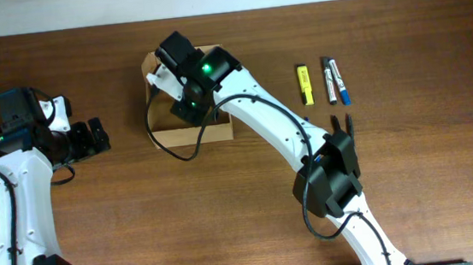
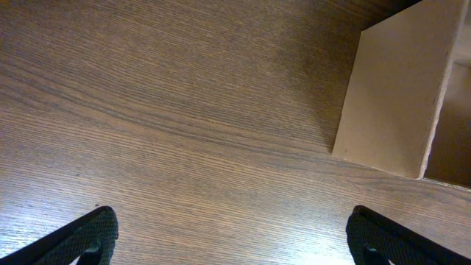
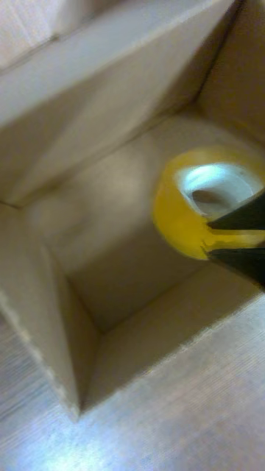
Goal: Pack container
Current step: 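Carry the tape roll into the box and release it, then return the right gripper and grasp the yellow highlighter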
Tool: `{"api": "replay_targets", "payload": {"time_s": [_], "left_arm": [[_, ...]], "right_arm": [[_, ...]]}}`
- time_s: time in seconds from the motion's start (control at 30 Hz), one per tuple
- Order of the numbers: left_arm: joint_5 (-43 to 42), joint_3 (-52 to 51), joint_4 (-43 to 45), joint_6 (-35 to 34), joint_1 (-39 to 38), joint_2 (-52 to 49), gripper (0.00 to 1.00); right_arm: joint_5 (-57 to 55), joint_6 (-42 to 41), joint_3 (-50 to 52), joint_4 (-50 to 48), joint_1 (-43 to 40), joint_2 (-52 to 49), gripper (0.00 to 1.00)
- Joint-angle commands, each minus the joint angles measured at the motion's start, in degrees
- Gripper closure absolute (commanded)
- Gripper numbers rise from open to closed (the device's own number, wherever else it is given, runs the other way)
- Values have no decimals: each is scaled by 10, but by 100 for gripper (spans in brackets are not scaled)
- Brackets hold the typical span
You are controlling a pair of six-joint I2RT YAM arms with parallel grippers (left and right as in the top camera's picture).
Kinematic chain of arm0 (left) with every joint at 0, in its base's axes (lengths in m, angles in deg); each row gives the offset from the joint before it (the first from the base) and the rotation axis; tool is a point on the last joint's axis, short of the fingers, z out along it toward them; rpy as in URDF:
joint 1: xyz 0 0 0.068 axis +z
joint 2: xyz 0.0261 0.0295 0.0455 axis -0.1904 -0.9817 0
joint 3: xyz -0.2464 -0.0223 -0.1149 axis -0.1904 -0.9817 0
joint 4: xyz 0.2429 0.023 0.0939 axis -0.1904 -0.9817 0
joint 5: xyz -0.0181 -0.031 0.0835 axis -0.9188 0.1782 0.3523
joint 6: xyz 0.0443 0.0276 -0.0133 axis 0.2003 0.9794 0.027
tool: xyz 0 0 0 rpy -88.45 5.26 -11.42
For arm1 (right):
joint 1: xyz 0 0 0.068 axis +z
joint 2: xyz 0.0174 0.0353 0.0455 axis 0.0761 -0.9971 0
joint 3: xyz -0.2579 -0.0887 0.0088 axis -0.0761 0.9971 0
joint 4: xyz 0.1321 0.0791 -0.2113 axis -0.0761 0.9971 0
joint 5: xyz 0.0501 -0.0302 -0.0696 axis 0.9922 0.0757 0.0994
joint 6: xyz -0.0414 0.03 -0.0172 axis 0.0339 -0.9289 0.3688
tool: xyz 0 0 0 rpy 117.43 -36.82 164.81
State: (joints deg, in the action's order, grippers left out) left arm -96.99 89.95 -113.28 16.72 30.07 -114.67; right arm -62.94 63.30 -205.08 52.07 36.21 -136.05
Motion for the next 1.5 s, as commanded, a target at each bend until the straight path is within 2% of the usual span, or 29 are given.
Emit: {"api": "replay_targets", "payload": {"time_s": [0.0, 0.23, 0.43, 0.53, 0.67, 0.87, 1.13, 1.33, 1.4, 1.47], "left_arm": [[-10, -2, 0, 11, 2, -2, 0], [-10, -2, 0, 11, 2, -2, 0], [-10, -2, 0, 11, 2, -2, 0], [-10, -2, 0, 11, 2, -2, 0], [-10, -2, 0, 11, 2, -2, 0], [-10, -2, 0, 11, 2, -2, 0], [-10, -2, 0, 11, 2, -2, 0], [-10, -2, 0, 11, 2, -2, 0], [-10, -2, 0, 11, 2, -2, 0], [-10, -2, 0, 11, 2, -2, 0]], "right_arm": [[7, 14, 50, -43, -2, 5, 96], [7, 16, 118, -127, -6, 5, 96], [6, 15, 125, -126, -6, 6, 96], [-2, -13, 109, -103, -6, 7, 96], [-3, -55, 55, -33, -6, 8, 96], [-37, -121, -92, 79, -6, 8, 96], [-170, -157, -298, 216, -15, 16, 96], [-180, -170, -271, 221, -87, 92, 96], [-179, -174, -225, 209, -125, 134, 96], [-173, -183, -126, 181, -188, 206, 96]]}}
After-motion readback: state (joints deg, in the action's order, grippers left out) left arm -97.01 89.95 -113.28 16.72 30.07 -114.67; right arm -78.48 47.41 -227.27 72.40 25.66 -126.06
